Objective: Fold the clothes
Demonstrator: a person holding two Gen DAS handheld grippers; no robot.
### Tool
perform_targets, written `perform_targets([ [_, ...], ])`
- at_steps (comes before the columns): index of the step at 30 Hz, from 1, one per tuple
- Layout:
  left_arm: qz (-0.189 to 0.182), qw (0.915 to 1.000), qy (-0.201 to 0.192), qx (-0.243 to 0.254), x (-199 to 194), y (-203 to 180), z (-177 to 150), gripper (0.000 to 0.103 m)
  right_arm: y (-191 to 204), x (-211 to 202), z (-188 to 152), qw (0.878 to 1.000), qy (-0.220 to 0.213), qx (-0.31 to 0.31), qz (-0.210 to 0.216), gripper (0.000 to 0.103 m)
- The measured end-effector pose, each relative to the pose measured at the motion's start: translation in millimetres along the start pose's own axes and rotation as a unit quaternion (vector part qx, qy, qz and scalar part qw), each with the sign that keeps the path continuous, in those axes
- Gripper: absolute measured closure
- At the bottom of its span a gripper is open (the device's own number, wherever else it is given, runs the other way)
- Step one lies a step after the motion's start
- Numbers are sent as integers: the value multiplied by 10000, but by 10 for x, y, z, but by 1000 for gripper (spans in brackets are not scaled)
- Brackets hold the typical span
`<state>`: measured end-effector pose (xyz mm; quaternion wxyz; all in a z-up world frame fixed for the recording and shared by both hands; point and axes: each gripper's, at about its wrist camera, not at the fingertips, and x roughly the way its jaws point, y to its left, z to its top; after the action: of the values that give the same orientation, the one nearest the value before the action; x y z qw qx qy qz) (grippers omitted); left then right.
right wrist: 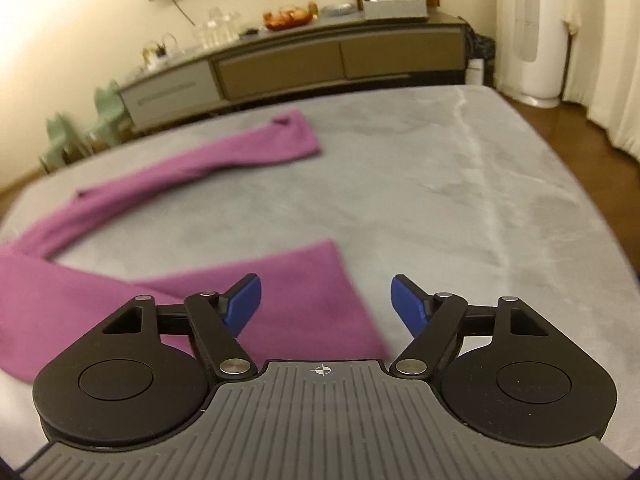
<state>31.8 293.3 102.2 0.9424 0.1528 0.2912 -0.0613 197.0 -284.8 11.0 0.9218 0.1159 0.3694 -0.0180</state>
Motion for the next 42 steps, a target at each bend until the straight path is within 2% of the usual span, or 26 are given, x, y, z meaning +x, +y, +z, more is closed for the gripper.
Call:
perform_targets([
  [3,173,9983,506,216,658,-50,21,34,148,-36,-31,9997,-107,-142,143,19],
  [5,252,9965,736,304,990,-38,13,39,190,-53,-89,9994,-77,-306,102,19],
  [7,-21,9977,664,105,850,15,-3,50,179,-37,-135,9993,4,-376,13,19],
  [8,-207,9981,584,-35,714,48,-12,83,168,-24,-156,9992,48,-397,-39,19],
  [9,-392,9978,505,-174,578,80,-20,98,151,-7,-170,9991,82,-400,-79,19],
  [12,-947,9934,264,-593,170,176,-46,98,96,44,-175,9991,85,-366,-215,19],
  [15,-1497,9836,22,-1008,-238,273,-72,98,66,81,-174,9986,118,-460,-244,17],
  [17,-1886,9761,26,-1083,-640,305,-295,98,55,120,-165,9981,155,-524,-281,17],
  [18,-1993,9737,166,-1087,-790,306,-452,98,50,143,-158,9978,175,-554,-307,17],
  [20,-1833,9734,822,-1104,-818,271,-728,98,44,197,-137,9973,217,-599,-360,17],
  [22,-1747,9702,1249,-1121,-763,257,-918,97,60,273,-87,9973,229,-567,-405,17],
  [25,-1776,9680,1205,-1297,-720,365,-954,91,144,311,6,9984,56,-426,-359,17],
  [26,-1803,9674,1054,-1430,-721,410,-912,78,180,300,26,9989,-6,-358,-306,17],
  [27,-1835,9660,849,-1614,-727,450,-858,50,216,289,45,9992,-69,-291,-253,16],
  [29,-1913,9554,548,-2181,-668,643,-761,23,292,258,47,9993,-140,-296,-184,13],
  [31,-2001,9416,374,-2682,-477,847,-658,23,363,235,32,9990,-168,-371,-158,12],
  [33,-1977,9308,379,-3052,-152,981,-547,23,410,252,9,9984,-113,-502,-231,11],
  [36,-1649,9233,867,-3359,497,1053,-474,24,412,295,16,9985,-71,-475,-272,11],
  [38,-1415,9155,1304,-3532,873,1066,-542,31,405,307,23,9988,-83,-405,-277,11],
  [40,-1344,9065,1521,-3702,1186,1065,-595,44,411,312,11,9987,-100,-403,-299,11],
  [41,-1372,9072,1489,-3687,1275,1048,-572,65,417,325,9,9986,-101,-421,-303,11],
  [42,-1417,9109,1407,-3610,1327,1011,-511,97,420,352,22,9986,-96,-439,-277,11],
])
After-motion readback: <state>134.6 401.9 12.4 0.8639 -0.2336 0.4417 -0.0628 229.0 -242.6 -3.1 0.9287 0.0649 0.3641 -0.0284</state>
